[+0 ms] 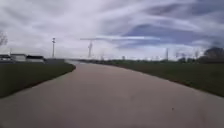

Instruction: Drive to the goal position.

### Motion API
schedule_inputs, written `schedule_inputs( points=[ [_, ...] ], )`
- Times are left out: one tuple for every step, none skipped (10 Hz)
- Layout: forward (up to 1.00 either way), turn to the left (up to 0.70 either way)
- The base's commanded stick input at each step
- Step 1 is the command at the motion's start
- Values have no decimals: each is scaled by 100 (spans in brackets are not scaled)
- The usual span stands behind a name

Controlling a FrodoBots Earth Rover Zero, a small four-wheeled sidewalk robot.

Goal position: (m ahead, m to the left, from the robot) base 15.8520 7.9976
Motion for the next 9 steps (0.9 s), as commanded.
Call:
schedule_inputs(
  points=[
    [100, 0],
    [100, 0],
    [100, 0],
    [100, 0],
    [100, 0],
    [100, 0],
    [100, 1],
    [100, 3],
    [100, 3]
  ],
)
